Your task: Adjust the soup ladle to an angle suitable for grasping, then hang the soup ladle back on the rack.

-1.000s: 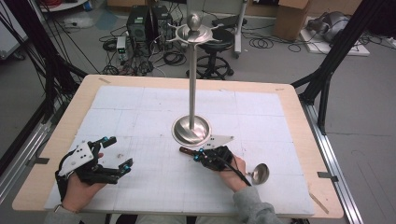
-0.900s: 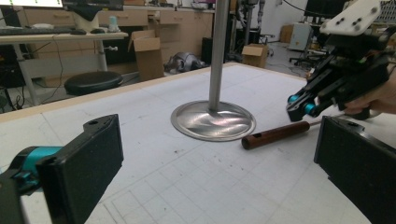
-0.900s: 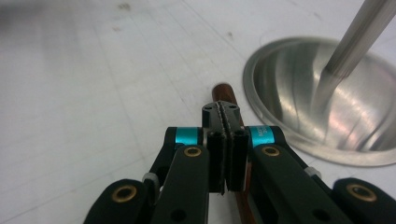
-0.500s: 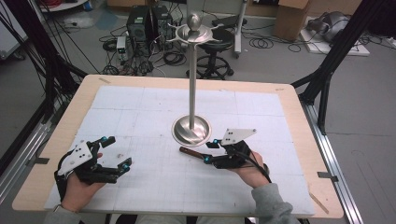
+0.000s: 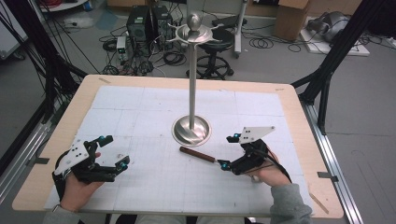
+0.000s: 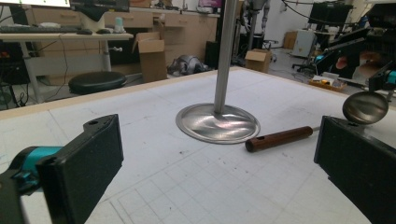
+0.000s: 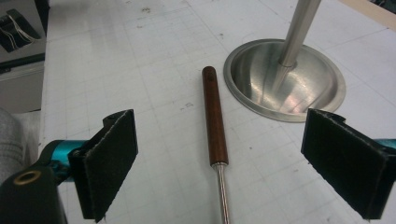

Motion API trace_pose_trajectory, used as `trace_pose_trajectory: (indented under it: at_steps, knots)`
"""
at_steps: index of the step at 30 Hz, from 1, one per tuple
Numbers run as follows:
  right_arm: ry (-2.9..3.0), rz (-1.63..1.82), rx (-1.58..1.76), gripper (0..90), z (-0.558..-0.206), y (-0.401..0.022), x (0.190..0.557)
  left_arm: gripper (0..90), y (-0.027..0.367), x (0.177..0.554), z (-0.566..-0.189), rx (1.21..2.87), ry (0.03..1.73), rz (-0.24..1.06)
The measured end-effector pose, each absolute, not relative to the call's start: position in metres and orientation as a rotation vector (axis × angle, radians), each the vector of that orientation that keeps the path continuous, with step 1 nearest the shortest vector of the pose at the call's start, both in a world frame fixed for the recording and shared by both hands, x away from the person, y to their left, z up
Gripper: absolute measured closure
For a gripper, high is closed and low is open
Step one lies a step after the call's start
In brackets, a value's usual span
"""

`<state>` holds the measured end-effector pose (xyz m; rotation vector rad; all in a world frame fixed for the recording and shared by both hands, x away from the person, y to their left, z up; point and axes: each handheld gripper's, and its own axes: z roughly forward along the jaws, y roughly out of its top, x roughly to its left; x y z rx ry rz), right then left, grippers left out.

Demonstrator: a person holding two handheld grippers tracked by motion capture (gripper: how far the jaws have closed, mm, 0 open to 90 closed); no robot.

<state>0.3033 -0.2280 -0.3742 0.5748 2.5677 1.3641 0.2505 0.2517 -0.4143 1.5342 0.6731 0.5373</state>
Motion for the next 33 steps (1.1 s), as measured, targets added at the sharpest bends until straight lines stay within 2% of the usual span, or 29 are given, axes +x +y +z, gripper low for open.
trace_pose_trajectory:
  at_steps: [14, 22, 33]
  knots:
    - [2.659, 1.142, 0.554, 9.6, -0.381, -0.225, 0.3, 1.8, 0.247, 0.252, -0.416, 1.56, 0.661, 0.529]
    - [2.698, 1.198, 0.557, 9.7, -0.382, -0.224, 0.305, 1.8, 0.25, 0.251, -0.415, 1.551, 0.667, 0.521]
    - [2.776, 0.991, 0.53, 9.9, -0.393, -0.213, 0.314, 1.8, 0.255, 0.242, -0.415, 1.534, 0.669, 0.522]
